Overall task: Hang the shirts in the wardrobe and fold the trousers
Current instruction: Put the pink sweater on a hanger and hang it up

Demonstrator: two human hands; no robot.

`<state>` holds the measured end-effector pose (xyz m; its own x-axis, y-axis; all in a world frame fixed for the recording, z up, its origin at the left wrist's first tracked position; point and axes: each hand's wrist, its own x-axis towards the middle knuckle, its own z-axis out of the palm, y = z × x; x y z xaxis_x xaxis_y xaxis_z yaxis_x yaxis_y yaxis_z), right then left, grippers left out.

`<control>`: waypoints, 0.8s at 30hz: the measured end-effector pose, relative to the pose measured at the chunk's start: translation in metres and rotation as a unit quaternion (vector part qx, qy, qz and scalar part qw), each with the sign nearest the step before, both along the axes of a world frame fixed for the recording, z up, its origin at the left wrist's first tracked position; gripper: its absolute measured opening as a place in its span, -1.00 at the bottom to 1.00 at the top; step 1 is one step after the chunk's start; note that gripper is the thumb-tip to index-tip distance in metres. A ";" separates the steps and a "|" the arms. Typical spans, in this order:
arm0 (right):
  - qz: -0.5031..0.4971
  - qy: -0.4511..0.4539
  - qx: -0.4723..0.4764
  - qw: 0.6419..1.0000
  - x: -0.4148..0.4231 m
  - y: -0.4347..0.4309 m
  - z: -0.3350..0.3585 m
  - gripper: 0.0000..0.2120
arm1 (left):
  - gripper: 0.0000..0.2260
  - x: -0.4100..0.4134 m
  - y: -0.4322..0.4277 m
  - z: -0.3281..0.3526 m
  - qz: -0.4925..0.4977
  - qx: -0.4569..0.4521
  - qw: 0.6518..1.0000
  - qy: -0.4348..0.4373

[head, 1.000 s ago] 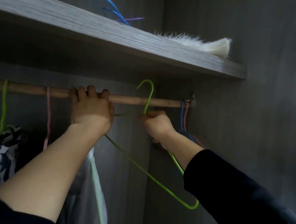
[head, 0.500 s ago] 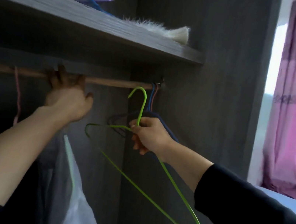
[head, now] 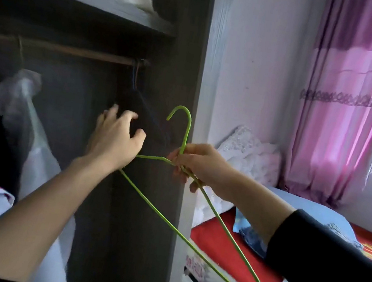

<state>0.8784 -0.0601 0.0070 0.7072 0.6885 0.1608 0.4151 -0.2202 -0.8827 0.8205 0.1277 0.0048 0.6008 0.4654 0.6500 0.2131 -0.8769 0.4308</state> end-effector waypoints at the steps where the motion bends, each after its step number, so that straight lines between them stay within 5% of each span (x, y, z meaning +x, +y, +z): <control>1: -0.006 0.003 -0.005 1.000 -0.001 -0.026 -0.009 -0.86 | -0.63 0.000 -0.025 -0.010 -0.022 -0.009 1.000 -0.014; 6: -0.064 0.041 -0.021 0.997 -0.005 -0.159 -0.062 -0.88 | -0.68 0.003 -0.148 -0.063 -0.118 -0.028 0.993 -0.010; 12: -0.176 0.081 -0.072 0.978 -0.015 -0.308 -0.129 -0.84 | -0.69 0.030 -0.290 -0.146 -0.243 -0.082 0.959 0.124; 24: -0.439 0.184 -0.041 0.878 -0.016 -0.534 -0.225 -0.94 | -0.70 0.133 -0.555 -0.247 -0.433 -0.045 0.844 0.312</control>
